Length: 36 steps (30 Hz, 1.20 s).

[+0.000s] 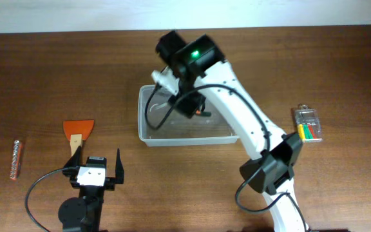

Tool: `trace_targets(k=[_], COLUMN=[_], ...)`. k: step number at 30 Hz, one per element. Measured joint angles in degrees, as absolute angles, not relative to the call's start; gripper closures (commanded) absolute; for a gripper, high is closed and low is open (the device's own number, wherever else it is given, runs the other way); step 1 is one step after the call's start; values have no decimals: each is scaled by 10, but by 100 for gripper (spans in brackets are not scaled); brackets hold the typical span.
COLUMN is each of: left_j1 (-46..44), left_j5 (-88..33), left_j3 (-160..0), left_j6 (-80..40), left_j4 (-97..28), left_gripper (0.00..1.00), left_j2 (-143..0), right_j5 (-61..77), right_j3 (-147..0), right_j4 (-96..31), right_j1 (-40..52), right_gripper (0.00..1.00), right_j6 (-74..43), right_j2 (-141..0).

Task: Pack container
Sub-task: 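Lift the pliers and carry them left over the clear container, then lower the pliers into the container and open the right gripper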

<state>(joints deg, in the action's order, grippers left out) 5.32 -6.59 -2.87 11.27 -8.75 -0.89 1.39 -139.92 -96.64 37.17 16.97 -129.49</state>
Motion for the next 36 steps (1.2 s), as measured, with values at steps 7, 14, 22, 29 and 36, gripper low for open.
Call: trace_targets(k=[7,14,22,29,36], left_j1=[53,53,53,53,53], left_j5=[-66,-66,-66,-66,-66], left_j3=[-29,-29,-29,-29,-29], left_j6=[113,112,113,113,112], left_j4=[-88,-88,-88,-88,-88], left_gripper=[1,1,1,1,1], left_j2=[-9,-9,-9,-9,-9], right_j5=[16,17,27,31,32], right_j3=[-1309,-1270,-1259,-1215,-1178], right_j4=[-909,-865,-843,-811,-774], right_j1=[368,354,349,349,346], right_gripper=[95,95,95,95,95], right_j6=[184,190,195,196,196], right_j2=[-1295,-1295,-1295,-1295,-1295])
